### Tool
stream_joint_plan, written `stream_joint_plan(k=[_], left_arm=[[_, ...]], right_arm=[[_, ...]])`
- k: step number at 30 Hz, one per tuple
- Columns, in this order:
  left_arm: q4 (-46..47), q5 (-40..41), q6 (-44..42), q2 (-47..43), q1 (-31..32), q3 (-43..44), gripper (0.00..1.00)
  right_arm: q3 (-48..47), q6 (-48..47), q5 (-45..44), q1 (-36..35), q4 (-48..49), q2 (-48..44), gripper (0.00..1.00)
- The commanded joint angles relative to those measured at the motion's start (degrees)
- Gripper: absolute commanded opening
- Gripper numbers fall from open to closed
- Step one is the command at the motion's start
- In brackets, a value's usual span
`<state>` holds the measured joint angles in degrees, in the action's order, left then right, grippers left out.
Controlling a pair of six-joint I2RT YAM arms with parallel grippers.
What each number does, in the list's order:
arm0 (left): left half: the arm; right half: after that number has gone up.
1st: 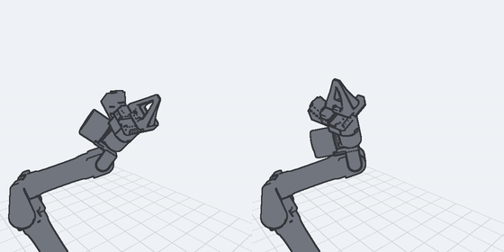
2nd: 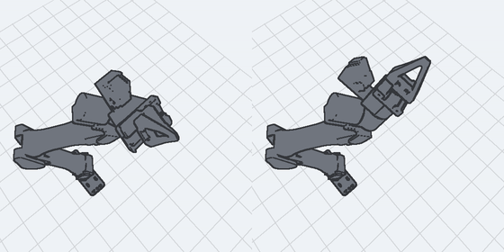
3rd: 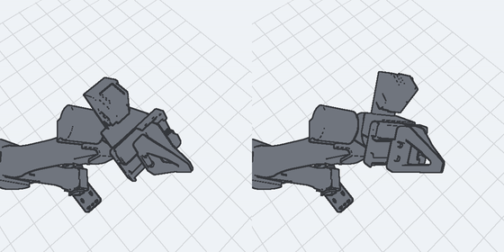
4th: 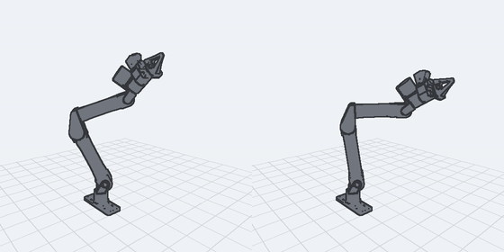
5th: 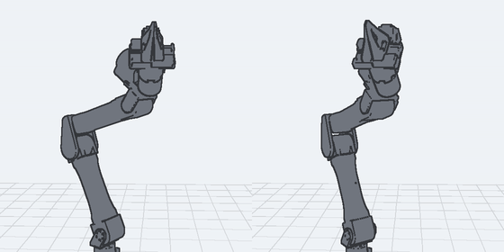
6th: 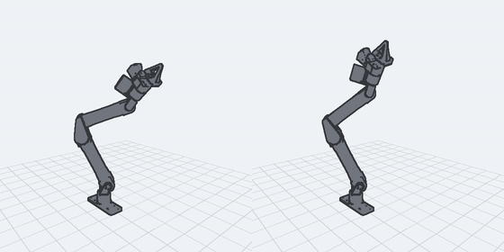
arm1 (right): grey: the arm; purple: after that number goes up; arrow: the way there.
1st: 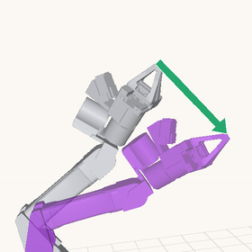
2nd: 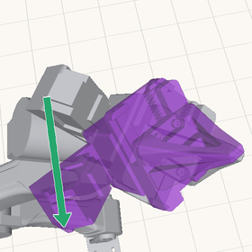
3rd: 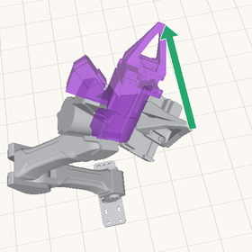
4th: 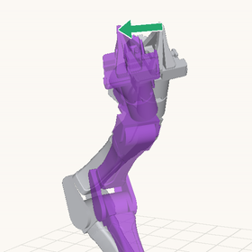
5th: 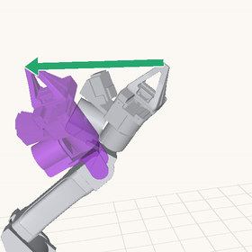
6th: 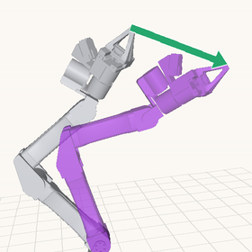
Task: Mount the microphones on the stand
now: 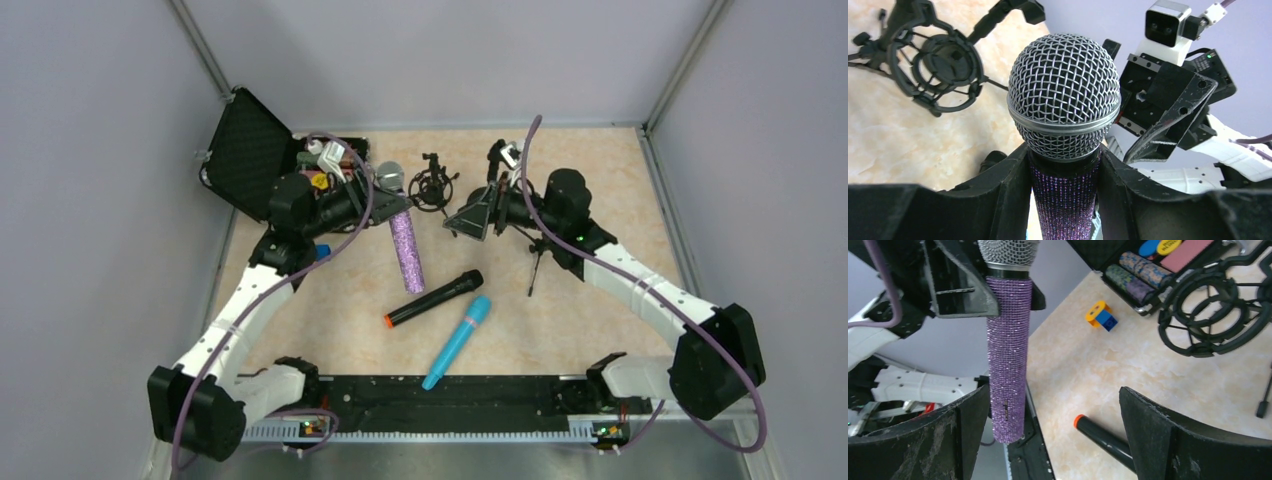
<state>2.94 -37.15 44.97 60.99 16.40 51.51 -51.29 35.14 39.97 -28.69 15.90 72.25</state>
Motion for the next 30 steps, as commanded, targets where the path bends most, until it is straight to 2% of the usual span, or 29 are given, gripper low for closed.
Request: stream_joint_plan(k=[1,6,12,19,24,30], left_arm=[[12.17,-4.00,4.51,1.40,1.33,0.52,0.00],[17.05,-5.72,7.36,4.68,3.55,0.98,0.00],[17.34,-7.19,7.23,7.16,6.39,2.28,0.00],[17.71,-6.84,7.67,7.25,7.80,2.11,0.00],[17.81,-6.79,7.81,7.51,8.29,1.93,0.00],[17.50,-6.88,8.12,7.42,8.42,1.72,0.00]], right_arm=[[2.02,8.46,7.00,-0.23,14.66,-0.77,0.97],[2.19,11.76,9.34,-3.30,19.12,1.82,0.94],[1.11,13.39,10.18,-7.97,22.59,5.30,0.93],[1.37,19.30,11.59,-9.18,30.94,8.91,0.83],[1.11,20.50,11.44,-9.71,31.35,11.00,0.80],[0.84,21.87,12.01,-9.88,32.38,12.24,0.68]])
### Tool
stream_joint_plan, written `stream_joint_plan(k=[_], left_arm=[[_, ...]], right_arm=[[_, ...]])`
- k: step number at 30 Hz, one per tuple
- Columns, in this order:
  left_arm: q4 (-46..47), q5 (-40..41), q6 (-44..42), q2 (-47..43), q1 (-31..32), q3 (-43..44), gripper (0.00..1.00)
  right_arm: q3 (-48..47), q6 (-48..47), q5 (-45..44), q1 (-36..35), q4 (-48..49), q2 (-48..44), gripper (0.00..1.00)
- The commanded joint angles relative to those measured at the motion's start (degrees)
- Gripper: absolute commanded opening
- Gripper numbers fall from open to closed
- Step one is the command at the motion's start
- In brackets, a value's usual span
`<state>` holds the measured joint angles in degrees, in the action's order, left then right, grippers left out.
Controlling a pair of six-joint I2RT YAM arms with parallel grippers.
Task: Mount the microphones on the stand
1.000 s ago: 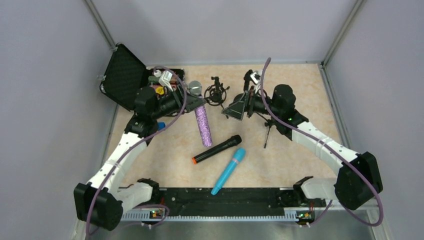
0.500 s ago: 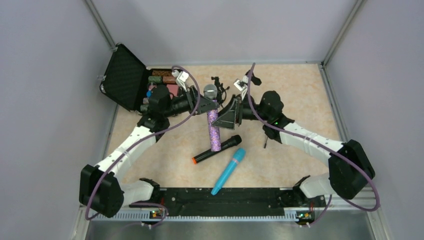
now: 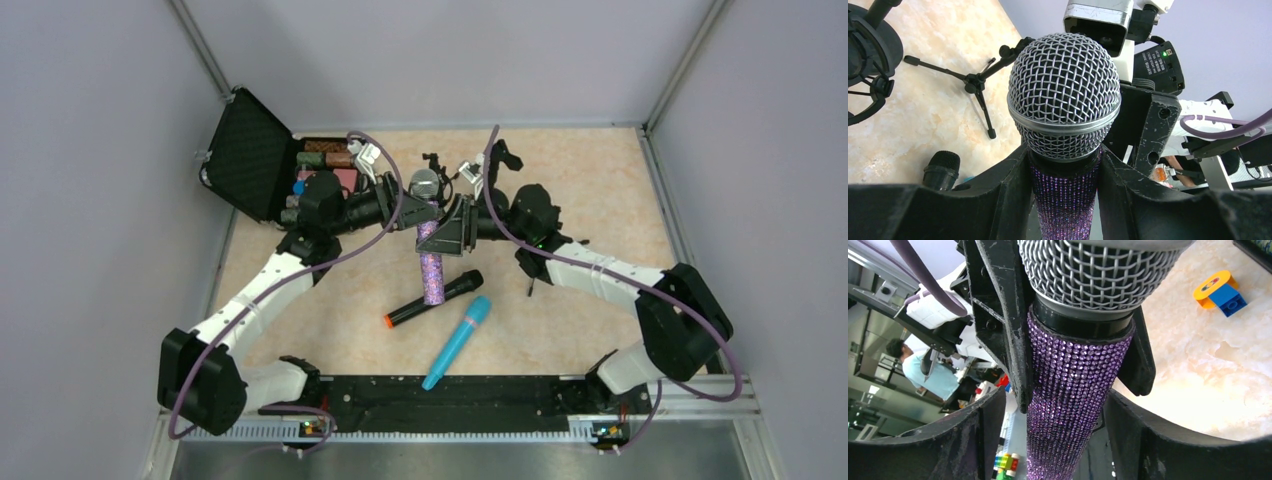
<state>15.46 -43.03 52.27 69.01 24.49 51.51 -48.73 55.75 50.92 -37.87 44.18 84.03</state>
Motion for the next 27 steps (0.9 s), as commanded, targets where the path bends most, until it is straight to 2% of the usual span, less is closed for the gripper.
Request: stream_joint_plan(k=[1,2,5,7,9,10,11,12,15,17,20,27], left_arm=[[4.98,-0.94,0.82,-0.62,0.33,1.63,0.00],[4.96,-0.86,0.84,-0.82,0.35,1.52,0.00],[4.66,-0.33,0.62,-1.13,0.38,1.11,0.00],[4.39,0.20,0.15,-1.50,0.31,0.77,0.00],[4.15,0.75,0.09,-1.61,0.37,0.56,0.05],[3.96,1.08,0.03,-1.70,0.38,0.43,0.09],[3.85,1.56,0.04,-1.80,0.36,0.25,0.19],[3.85,1.95,0.03,-1.98,0.36,0.02,0.31],[3.34,4.34,-0.02,-2.95,0.38,-1.00,0.74],[2.11,7.49,-0.39,-3.81,0.34,-1.43,0.89],[-0.37,11.65,-0.56,-4.94,0.06,-1.54,0.97],[-6.77,20.09,-2.95,-8.48,-0.41,-1.56,0.99]], right_arm=[[-1.78,1.29,1.09,-0.66,4.09,0.55,0.65],[-1.80,1.22,1.07,-0.65,4.03,0.60,0.59],[-1.74,1.22,0.86,-0.72,4.34,0.84,0.32],[-1.63,1.15,0.51,-0.72,4.23,0.68,0.18],[-1.49,0.88,0.09,-0.72,3.77,0.44,0.00],[-1.46,0.74,-0.09,-0.76,3.72,0.39,0.00],[-1.38,0.58,-0.39,-0.73,3.45,0.29,0.00],[-1.30,0.22,-0.70,-0.72,3.07,0.16,0.00],[-1.39,-1.13,-1.49,-0.67,1.47,-0.14,0.00],[-1.66,-2.83,-2.24,-0.69,-0.35,-0.34,0.00],[-2.87,-7.38,-4.16,-0.63,-7.25,-1.19,0.00],[-2.41,-14.91,-14.66,-0.06,-17.90,-6.01,0.00]])
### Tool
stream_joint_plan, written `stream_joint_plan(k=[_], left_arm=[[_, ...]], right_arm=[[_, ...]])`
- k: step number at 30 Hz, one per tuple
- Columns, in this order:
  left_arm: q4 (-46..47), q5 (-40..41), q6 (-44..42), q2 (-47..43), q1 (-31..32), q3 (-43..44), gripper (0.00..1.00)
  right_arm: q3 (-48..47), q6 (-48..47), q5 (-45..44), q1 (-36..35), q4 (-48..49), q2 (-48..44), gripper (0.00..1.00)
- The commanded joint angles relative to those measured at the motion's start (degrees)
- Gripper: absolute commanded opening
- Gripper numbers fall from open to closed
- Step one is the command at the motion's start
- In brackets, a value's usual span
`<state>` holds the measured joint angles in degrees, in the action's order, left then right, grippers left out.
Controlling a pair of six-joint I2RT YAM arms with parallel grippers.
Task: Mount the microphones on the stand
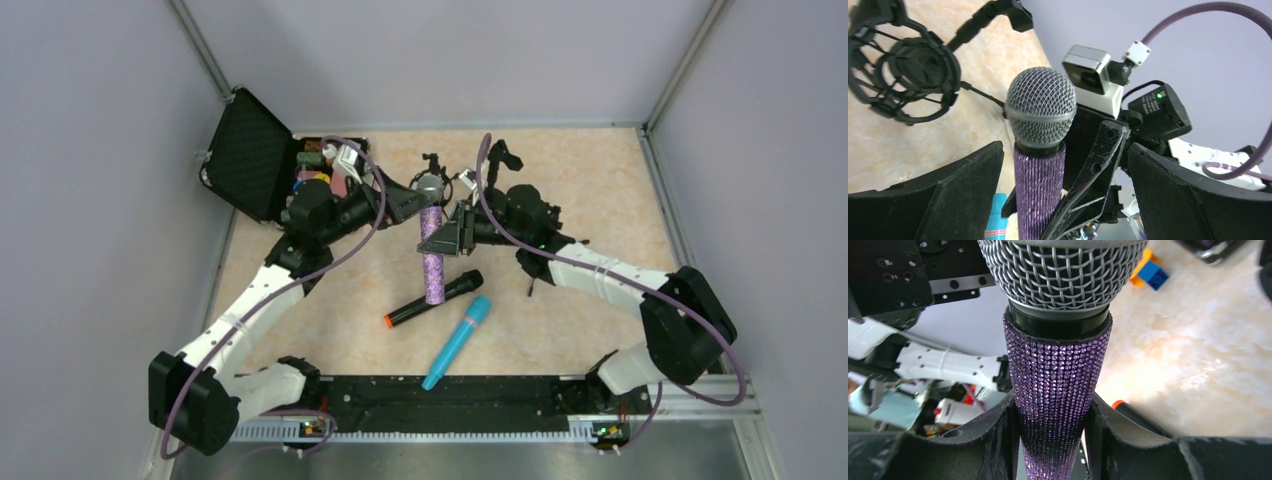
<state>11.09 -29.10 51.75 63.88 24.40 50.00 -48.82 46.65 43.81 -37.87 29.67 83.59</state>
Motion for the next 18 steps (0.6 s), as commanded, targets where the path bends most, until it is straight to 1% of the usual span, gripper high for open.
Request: stream_joint_plan(k=[1,4,8,9,15,18], left_arm=[[-4.02,7.56,-3.28,-3.97,-0.40,-0.03,0.99],[-7.33,11.50,-5.53,-6.25,-0.54,-0.29,0.98],[-10.79,16.42,-8.35,-7.50,-0.59,-0.50,0.97],[-12.96,17.54,-8.51,-7.58,-0.59,-0.52,0.97],[-21.90,30.09,-4.80,-7.08,-0.79,-1.11,0.96],[-25.71,34.46,-4.30,-5.86,-1.46,-1.04,0.96]], right_arm=[[-1.82,-6.32,-9.31,0.10,-3.39,-6.49,0.00],[0.21,-7.40,-13.99,0.65,-2.35,-9.39,0.00],[1.33,-10.54,-17.65,1.22,-2.40,-12.55,0.00],[1.43,-11.51,-18.23,1.22,-2.61,-13.30,0.00],[2.35,-16.69,-22.49,1.22,-2.65,-16.68,0.00],[2.39,-18.43,-23.70,1.22,-2.09,-17.29,0.00]])
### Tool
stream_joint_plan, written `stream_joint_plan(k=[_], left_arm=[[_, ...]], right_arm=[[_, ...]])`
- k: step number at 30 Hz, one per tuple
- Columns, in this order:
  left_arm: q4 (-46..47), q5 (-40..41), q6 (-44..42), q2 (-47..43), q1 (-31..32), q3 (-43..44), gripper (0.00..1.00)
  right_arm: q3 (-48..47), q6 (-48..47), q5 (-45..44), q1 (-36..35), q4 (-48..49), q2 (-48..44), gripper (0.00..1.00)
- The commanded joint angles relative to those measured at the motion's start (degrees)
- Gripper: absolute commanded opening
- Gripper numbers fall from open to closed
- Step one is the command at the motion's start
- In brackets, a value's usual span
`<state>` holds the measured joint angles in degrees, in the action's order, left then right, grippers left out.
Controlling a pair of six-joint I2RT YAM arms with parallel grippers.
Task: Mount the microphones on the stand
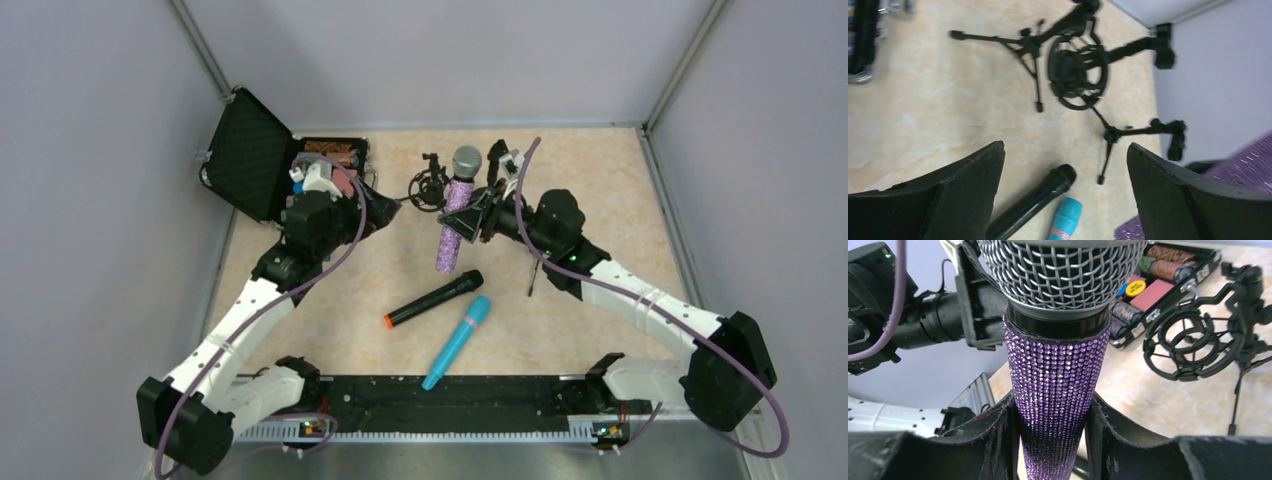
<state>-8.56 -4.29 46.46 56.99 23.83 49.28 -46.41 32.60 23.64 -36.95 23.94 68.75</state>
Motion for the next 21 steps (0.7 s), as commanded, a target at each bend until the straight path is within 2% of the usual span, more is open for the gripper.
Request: stream_joint_plan(k=[1,12,21], left_arm=[[-7.20,10.75,0.88,1.59,-1.23,-0.24,0.96],[-12.50,11.92,-5.88,6.29,-3.57,2.56,0.95],[-9.91,10.06,-8.44,7.13,-4.21,3.08,0.95]], right_arm=[[-0.26,-5.10,-3.66,0.30,3.32,-2.79,0.00],[-1.44,-11.62,-6.39,0.35,5.87,-3.38,0.00],[-5.10,-15.68,-6.69,0.30,9.44,-0.81,0.00]])
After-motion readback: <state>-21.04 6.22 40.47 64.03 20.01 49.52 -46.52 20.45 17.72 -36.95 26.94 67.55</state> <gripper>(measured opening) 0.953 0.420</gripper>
